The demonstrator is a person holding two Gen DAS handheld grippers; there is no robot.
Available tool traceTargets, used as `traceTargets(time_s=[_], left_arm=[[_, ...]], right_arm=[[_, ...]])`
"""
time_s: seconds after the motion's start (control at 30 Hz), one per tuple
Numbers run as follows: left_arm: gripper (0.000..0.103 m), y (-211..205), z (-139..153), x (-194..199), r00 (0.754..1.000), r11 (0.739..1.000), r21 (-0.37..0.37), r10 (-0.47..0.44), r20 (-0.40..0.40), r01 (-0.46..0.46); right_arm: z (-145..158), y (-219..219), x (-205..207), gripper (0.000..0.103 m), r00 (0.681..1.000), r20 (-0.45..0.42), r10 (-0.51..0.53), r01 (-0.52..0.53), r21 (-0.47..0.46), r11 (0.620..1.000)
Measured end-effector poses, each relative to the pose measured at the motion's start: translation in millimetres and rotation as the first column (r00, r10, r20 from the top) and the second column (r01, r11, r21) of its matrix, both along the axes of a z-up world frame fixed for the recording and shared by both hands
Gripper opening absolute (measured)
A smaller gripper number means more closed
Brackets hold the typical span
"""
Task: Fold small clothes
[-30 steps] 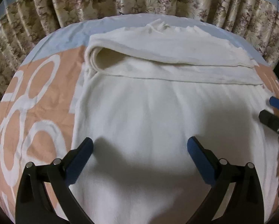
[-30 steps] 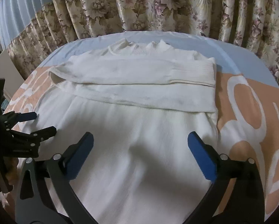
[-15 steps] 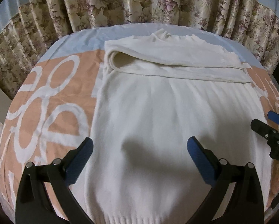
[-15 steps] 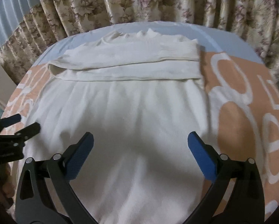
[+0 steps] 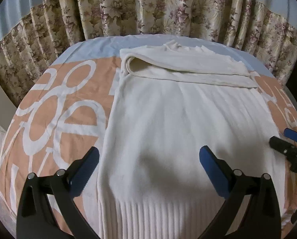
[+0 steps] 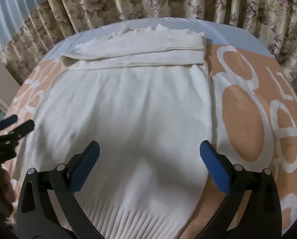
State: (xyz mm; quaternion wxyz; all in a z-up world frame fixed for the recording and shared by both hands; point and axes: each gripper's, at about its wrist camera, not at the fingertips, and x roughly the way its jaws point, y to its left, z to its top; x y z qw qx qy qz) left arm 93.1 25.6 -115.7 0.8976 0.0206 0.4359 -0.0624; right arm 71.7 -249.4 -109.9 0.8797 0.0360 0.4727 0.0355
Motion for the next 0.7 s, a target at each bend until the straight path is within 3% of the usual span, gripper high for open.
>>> traceTargets(time_s=[0.1,0.17,0.4,0.7], left_arm=[[0.101,6,-2,-9,1.000,0.999,-0.030,-0.014,0.009,0.014],[0.101,6,-5,-11,0.998,0.998,-0.038,-0.053,-0.025,0.052],[0.101,25,-10,-26,0.999,0.996,0.081,-0.032,-0.042,0.035],[0.101,58,-22,-50,0.995,0.997,0.045,-0.066,-0.076,0.069]], right_arm=[[8,-3,-13,0.100,0.998,0.055,-0.007,0.008,-0.002,1.000],[11,-5,-20,0.100,0.997,0.071,-0.013,0.014,-0.013,1.000],[8,-20,-39,0.097,0.998,0.056,-0.020,0.020,-0.003,1.000],[-4,-24,-71,0.090,0.999,-0.030,0.017,-0.015,0.045,0.999]])
